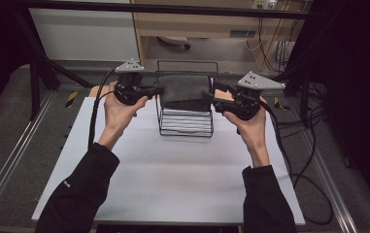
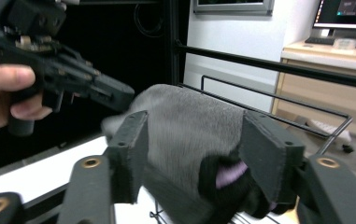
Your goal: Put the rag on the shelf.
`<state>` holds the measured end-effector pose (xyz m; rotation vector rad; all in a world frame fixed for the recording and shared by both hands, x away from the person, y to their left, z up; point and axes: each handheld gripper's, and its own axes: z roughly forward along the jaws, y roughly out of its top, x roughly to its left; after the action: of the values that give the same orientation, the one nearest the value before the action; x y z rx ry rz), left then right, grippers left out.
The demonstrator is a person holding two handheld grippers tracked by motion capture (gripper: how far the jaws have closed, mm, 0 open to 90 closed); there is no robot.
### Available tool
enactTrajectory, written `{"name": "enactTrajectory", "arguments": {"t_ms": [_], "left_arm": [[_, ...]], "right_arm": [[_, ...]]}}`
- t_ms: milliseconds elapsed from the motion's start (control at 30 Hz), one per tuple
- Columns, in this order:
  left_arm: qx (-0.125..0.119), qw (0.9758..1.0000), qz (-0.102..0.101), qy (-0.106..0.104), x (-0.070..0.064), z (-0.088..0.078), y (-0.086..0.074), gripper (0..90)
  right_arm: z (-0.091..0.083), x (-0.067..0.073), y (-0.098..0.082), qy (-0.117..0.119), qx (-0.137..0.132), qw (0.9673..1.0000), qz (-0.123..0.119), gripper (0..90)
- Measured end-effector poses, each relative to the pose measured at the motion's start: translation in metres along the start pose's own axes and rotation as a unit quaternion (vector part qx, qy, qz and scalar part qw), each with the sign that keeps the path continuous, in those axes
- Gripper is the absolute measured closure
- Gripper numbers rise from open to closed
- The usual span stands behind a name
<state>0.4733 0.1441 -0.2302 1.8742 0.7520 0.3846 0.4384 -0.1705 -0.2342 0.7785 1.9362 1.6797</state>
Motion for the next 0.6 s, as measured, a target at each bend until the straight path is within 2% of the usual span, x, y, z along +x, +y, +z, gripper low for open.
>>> {"name": "enactTrajectory", "arguments": {"t_ms": [167, 267, 367, 500, 600], "left_arm": [[0.007, 1.0, 0.006, -0.001, -0.001, 0.005, -0.011, 89.6], [0.012, 0.9999, 0.008, 0.0, -0.002, 0.008, -0.017, 89.6], [0.015, 0.9998, 0.011, 0.003, -0.002, 0.012, -0.021, 89.6], [0.022, 0.9997, 0.012, 0.006, -0.002, 0.02, -0.028, 89.6], [0.025, 0.9996, 0.011, 0.012, -0.001, 0.027, -0.032, 89.6]], "right_arm": [[0.005, -0.002, -0.004, -0.01, 0.031, 0.9995, 0.003, 75.4], [0.01, -0.003, -0.01, -0.015, 0.053, 0.9985, 0.005, 86.0], [0.014, -0.007, -0.018, -0.019, 0.067, 0.9974, 0.016, 90.0], [0.018, -0.013, -0.03, -0.023, 0.077, 0.9963, 0.031, 90.0], [0.021, -0.016, -0.038, -0.026, 0.082, 0.9957, 0.033, 90.0]]}}
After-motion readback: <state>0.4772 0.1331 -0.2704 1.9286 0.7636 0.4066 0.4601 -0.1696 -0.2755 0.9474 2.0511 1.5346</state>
